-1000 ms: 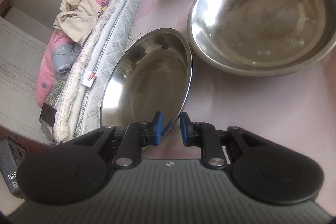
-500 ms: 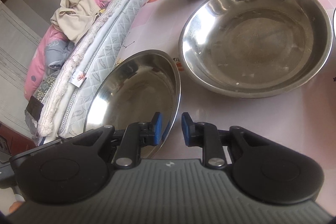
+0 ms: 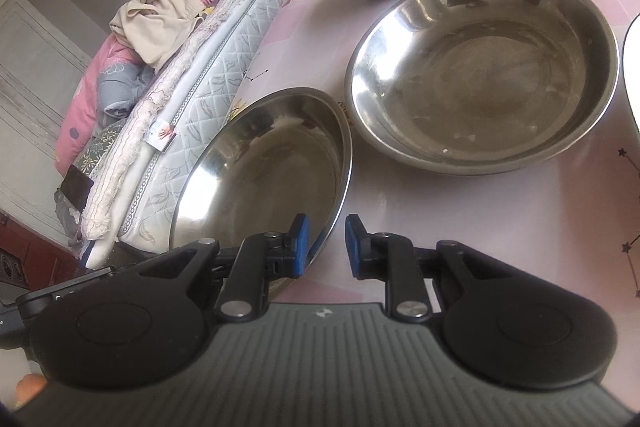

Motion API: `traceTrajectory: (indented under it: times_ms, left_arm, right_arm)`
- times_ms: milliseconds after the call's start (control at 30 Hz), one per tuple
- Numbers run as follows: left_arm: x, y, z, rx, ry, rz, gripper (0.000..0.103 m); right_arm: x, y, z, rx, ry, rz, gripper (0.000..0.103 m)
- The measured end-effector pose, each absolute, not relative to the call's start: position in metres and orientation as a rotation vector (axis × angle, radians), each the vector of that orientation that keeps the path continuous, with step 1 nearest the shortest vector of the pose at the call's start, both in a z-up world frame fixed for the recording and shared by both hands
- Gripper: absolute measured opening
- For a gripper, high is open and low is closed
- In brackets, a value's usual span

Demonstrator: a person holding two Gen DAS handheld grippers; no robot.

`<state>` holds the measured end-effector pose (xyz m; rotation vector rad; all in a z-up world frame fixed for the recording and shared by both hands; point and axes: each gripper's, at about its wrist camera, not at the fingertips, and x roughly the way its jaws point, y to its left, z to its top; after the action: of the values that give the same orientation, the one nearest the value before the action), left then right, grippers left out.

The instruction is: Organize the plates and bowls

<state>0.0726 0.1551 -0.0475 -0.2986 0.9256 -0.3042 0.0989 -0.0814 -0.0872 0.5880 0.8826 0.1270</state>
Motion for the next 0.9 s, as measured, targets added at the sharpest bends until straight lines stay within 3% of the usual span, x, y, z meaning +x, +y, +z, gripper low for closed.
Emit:
traceTrajectory:
  times_ms: [233, 400, 467, 900]
  left_arm:
    - [0.099, 0.151, -0.056, -0.234, 0.907, -0.251, 0.048]
    - [0.111, 0.151, -0.062, -0.267, 0.899, -0.261, 0.045]
    - [0.111, 0.150, -0.061, -0.282, 0.904, -0.267, 0.038]
    - [0.106, 0.147, -0.058, -0.230, 0.911, -0.285, 0.038]
  right_arm:
    - [0.112, -0.083, -0.092, 0.601, 0.864, 0.088, 0.020]
    - [0.120, -0.075, -0.093, 0.586, 0.858, 0.085, 0.020]
    - [0.122, -0.074, -0.094, 0.596, 0.861, 0.089, 0.020]
    - [0.122, -0.079, -0.095, 0.615, 0.873, 0.080, 0.020]
